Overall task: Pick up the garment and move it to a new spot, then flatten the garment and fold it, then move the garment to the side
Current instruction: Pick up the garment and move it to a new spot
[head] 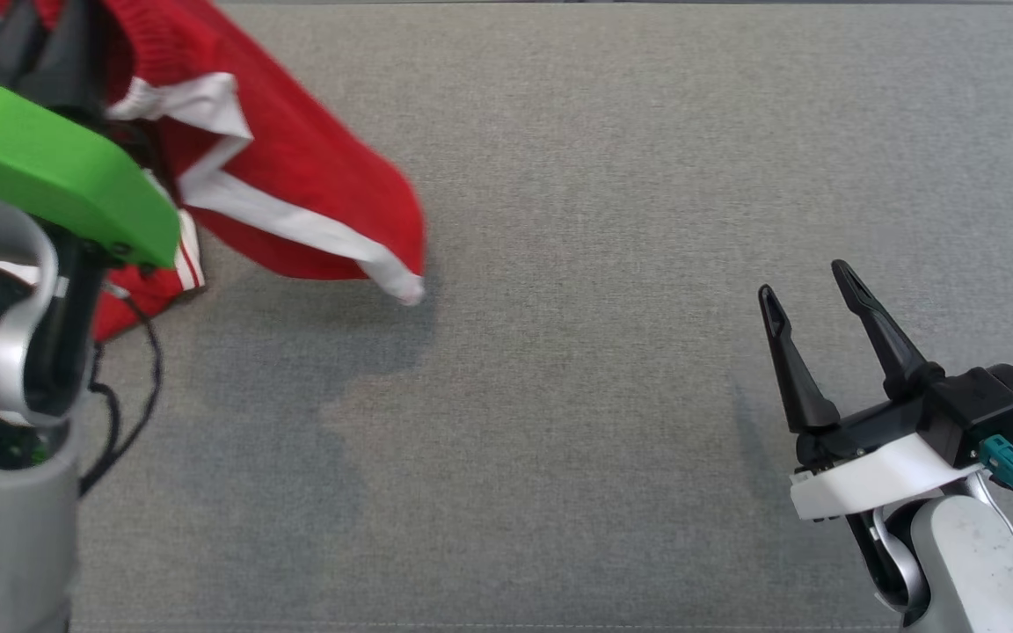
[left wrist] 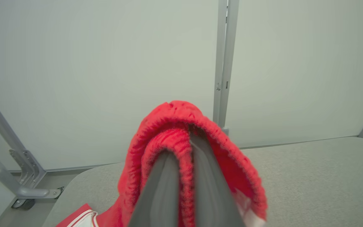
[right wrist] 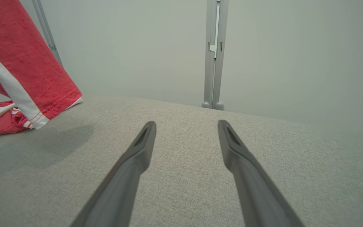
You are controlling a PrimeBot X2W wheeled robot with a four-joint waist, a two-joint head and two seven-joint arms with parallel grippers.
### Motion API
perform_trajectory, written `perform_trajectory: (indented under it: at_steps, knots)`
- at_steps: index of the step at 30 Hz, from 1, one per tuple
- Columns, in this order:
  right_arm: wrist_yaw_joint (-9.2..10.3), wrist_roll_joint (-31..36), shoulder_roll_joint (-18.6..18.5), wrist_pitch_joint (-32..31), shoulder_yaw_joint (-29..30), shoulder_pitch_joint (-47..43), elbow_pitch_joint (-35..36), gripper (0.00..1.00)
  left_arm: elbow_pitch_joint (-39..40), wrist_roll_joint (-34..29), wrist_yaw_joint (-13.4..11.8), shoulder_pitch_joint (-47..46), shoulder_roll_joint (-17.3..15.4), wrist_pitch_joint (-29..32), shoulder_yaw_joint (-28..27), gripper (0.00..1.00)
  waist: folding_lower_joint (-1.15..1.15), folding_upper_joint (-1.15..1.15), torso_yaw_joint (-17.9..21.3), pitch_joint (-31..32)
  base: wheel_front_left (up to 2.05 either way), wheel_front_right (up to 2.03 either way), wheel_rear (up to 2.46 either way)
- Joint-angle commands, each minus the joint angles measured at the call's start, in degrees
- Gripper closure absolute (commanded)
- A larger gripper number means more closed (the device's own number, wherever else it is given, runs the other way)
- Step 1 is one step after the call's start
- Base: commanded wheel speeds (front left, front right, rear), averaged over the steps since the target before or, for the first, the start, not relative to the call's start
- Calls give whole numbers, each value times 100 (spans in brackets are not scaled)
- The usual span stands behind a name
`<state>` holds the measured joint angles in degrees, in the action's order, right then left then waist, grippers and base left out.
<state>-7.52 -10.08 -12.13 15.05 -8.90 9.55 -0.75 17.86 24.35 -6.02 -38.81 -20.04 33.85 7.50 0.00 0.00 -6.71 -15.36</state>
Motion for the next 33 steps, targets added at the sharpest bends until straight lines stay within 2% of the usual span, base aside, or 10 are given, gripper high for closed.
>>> perform_trajectory:
  at_steps: [1, 5, 10, 15, 18, 22, 27, 33]
  knots:
    - [6, -9, 80, 18, 15, -64, -14, 0, 369, 345, 105, -71, 351, 209, 366, 100, 0, 0, 473, 195, 0, 0, 0]
    - [6, -20, 176, 19, 52, -51, -11, 0, 733, 723, 179, 62, 855, 452, 981, 100, 0, 0, 827, 234, 0, 0, 0]
    - [6, -33, 303, 19, 143, -63, -5, 0, 885, 836, 198, 234, 1285, 523, 1675, 100, 0, 0, 1282, 278, 0, 0, 0]
    - [6, -20, 375, 19, 151, -109, -4, 0, 799, 995, 96, 344, 1486, 415, 1905, 100, 0, 0, 1713, 323, 0, 0, 0]
    - [6, -42, 441, 19, 197, -108, -22, 0, 536, 1219, -67, 547, 1570, 258, 1848, 100, 0, 0, 1952, 324, 0, 0, 0]
    - [6, -54, 513, 18, 172, -150, -41, 0, -24, 1357, -223, 826, 1610, 15, 1711, 100, 0, 0, 2145, 322, 0, 0, 0]
    - [6, -64, 563, 19, 85, -190, -79, 0, -1463, 1431, -316, 1085, 1591, -467, 1351, 100, 0, 0, 2360, 326, 0, 0, 0]
    - [6, -65, 552, 19, 14, -224, -124, 0, -3062, 1691, -414, 834, 1586, -1055, 707, 100, 0, 0, 2475, 349, 0, 0, 0]
